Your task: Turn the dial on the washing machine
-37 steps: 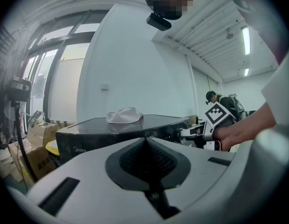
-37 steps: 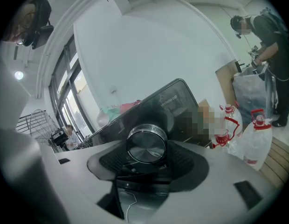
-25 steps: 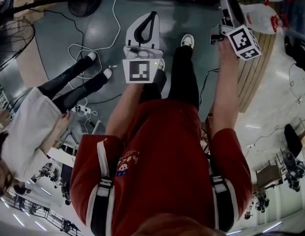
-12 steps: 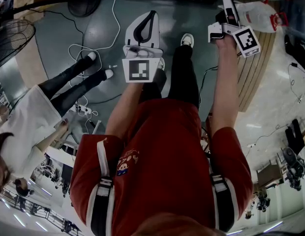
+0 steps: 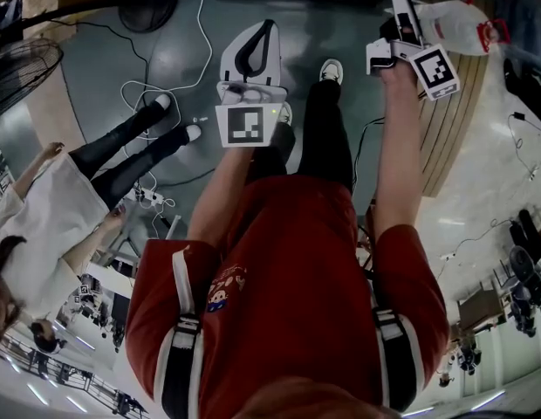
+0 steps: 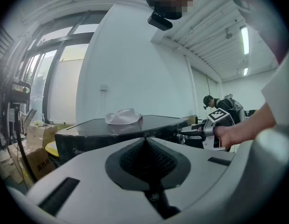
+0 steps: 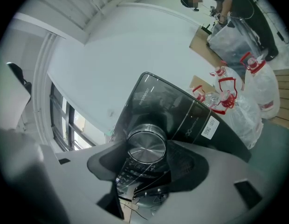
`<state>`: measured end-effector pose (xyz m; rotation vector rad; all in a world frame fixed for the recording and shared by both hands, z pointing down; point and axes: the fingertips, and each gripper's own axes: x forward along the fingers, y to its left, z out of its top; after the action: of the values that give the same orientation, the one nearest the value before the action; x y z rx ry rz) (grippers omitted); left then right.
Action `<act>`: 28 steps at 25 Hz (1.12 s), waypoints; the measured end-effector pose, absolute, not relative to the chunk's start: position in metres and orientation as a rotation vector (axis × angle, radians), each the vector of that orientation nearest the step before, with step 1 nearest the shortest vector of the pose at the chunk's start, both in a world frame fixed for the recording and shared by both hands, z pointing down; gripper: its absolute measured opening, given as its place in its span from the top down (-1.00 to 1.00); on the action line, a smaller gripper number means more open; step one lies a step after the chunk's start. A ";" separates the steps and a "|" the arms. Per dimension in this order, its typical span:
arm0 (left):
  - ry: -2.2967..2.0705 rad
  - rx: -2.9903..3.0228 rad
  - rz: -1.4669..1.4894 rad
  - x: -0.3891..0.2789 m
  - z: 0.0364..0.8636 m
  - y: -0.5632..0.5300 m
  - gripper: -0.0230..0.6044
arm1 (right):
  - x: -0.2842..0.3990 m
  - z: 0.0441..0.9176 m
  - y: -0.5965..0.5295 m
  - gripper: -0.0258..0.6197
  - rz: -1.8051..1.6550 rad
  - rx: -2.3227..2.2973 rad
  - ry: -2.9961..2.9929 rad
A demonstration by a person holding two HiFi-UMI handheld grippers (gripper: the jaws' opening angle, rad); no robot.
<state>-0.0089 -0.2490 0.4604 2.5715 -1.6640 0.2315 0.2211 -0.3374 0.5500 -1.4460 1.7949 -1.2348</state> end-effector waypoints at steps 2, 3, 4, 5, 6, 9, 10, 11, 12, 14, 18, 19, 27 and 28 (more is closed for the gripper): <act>-1.665 2.575 0.230 -0.009 0.459 -0.249 0.88 | 0.222 0.549 -0.338 0.07 -1.233 -1.445 1.795; -1.666 2.578 0.229 -0.009 0.458 -0.249 0.88 | 0.222 0.549 -0.338 0.07 -1.234 -1.446 1.793; -1.667 2.579 0.229 -0.009 0.458 -0.249 0.88 | 0.223 0.549 -0.337 0.07 -1.236 -1.447 1.789; -1.668 2.575 0.228 -0.010 0.459 -0.249 0.87 | 0.223 0.550 -0.337 0.07 -1.238 -1.447 1.785; -1.670 2.569 0.225 -0.011 0.459 -0.249 0.88 | 0.223 0.550 -0.337 0.07 -1.239 -1.445 1.779; -1.673 2.565 0.223 -0.012 0.460 -0.248 0.88 | 0.223 0.550 -0.335 0.07 -1.257 -1.407 1.737; -1.672 2.570 0.226 -0.012 0.459 -0.247 0.88 | 0.223 0.551 -0.335 0.07 -1.271 -1.392 1.712; -1.672 2.571 0.227 -0.013 0.459 -0.247 0.88 | 0.223 0.552 -0.334 0.07 -1.291 -1.385 1.686; -1.671 2.568 0.227 -0.013 0.458 -0.247 0.88 | 0.223 0.553 -0.332 0.07 -1.312 -1.386 1.665; -1.674 2.563 0.223 -0.016 0.458 -0.248 0.88 | 0.222 0.554 -0.331 0.07 -1.338 -1.374 1.637; -1.682 2.570 0.225 -0.022 0.459 -0.250 0.88 | 0.219 0.557 -0.332 0.07 -1.373 -1.258 1.540; -1.681 2.570 0.227 -0.022 0.459 -0.251 0.88 | 0.220 0.558 -0.332 0.07 -1.382 -1.225 1.504; -1.672 2.569 0.222 -0.015 0.459 -0.249 0.88 | 0.225 0.560 -0.331 0.07 -1.404 -1.073 1.337; -1.671 2.572 0.219 -0.015 0.459 -0.249 0.88 | 0.224 0.561 -0.331 0.07 -1.405 -1.072 1.338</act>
<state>-0.0149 -0.2491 0.4589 2.5717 -1.6712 0.2188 0.2244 -0.3312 0.5609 -1.0717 1.3380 -1.4052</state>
